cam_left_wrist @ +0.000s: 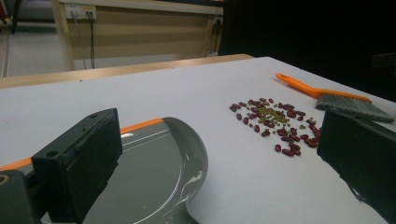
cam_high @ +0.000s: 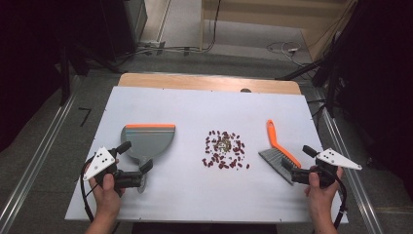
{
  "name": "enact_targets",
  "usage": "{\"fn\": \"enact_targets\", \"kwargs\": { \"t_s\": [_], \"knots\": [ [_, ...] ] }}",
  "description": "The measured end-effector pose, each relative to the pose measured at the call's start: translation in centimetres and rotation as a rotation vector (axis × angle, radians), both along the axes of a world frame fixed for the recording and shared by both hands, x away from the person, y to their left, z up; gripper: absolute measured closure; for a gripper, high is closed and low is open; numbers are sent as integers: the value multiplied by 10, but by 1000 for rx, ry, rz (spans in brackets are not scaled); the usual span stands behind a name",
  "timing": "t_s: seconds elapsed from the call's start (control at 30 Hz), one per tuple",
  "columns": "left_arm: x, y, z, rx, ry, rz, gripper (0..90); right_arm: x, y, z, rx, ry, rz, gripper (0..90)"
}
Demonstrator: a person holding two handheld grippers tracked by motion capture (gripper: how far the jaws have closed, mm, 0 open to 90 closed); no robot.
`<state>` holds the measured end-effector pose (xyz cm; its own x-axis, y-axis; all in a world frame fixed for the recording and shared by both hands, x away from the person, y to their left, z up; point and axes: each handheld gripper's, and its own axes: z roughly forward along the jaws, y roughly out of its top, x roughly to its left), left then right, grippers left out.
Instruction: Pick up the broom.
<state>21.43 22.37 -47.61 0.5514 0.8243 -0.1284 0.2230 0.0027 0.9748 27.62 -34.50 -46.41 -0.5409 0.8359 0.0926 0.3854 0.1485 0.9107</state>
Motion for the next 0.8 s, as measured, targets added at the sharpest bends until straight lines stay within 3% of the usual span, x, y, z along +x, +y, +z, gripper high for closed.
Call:
{"fn": "enact_targets", "kwargs": {
  "t_s": [0.07,0.2,0.37,0.43,0.53,0.67,0.73,0.8],
  "knots": [
    [0,0,0,0,1,1,3,2,2,0,4,5,12,0],
    [1,-3,-1,8,4,-7,3,8,7,2,18,61,57,0],
    [1,-7,-1,20,4,-17,3,15,13,14,22,65,10,15],
    [1,-7,-1,17,5,-19,3,21,16,21,-9,65,11,22],
    [2,-7,-2,18,9,-19,3,33,21,30,-53,101,13,24],
    [4,-8,-2,24,11,-23,3,50,24,38,-39,193,31,52],
    [5,-9,-3,31,14,-25,3,60,27,41,-53,237,-20,197],
    [5,-9,-3,30,15,-26,3,70,30,42,-62,263,-39,249]
  ]
}}
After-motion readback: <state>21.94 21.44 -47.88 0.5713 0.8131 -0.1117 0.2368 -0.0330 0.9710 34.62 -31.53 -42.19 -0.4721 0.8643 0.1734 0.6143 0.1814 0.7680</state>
